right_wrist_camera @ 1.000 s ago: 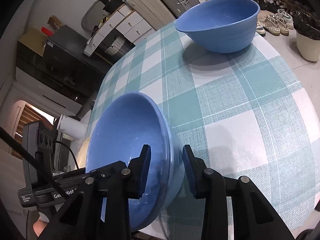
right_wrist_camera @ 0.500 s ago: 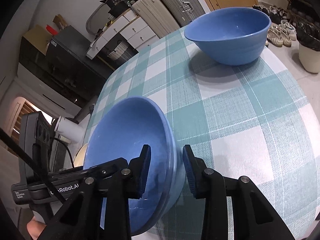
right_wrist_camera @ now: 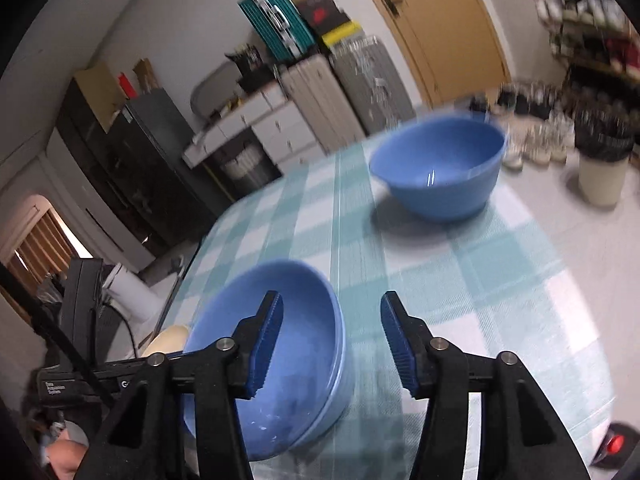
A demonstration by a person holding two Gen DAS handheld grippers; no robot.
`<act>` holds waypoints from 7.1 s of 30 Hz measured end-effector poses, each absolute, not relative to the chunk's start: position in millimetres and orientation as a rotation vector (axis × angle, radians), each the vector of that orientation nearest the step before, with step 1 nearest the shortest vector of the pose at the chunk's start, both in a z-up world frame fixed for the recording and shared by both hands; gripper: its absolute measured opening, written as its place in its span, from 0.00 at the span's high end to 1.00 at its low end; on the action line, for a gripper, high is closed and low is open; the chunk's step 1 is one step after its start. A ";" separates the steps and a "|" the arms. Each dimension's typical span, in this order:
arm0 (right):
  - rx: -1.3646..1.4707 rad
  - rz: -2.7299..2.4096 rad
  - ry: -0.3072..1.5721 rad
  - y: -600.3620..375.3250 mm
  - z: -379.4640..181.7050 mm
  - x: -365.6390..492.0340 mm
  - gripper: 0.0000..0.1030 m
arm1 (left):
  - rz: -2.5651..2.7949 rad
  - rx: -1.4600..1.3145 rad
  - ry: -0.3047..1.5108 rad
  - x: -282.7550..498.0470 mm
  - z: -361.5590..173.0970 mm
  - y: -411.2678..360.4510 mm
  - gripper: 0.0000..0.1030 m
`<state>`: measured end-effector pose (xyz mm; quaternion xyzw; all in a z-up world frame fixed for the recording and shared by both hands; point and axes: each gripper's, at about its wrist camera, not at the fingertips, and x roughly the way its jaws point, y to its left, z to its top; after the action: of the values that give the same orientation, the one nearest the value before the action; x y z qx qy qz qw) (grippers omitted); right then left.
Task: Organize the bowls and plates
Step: 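Withdraw both open grippers from the nested blue bowls, then move both grippers to the single blue bowl and close on its rim, then lift the single blue bowl with both grippers toward the nested bowls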
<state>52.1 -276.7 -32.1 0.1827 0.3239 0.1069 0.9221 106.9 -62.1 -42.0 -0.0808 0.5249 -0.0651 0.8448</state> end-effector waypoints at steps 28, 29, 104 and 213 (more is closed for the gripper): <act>0.164 0.162 0.336 -260.6 24.0 -6.7 0.01 | 0.064 -0.022 0.346 32.7 73.1 -51.2 0.00; 0.157 0.164 0.327 -259.1 24.6 -8.3 0.01 | 0.058 -0.028 0.349 34.2 72.5 -51.6 0.00; 0.338 0.014 0.964 -447.7 -0.5 239.9 0.20 | -0.122 0.089 1.361 336.3 4.1 -219.1 0.00; 0.302 0.135 1.168 -330.7 61.8 230.7 0.96 | -0.323 -0.251 1.414 263.7 58.6 -124.8 0.96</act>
<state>230.7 -330.7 61.8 0.1420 0.5487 0.0636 0.8214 263.7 -124.8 58.6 -0.1146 0.6449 -0.1474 0.7411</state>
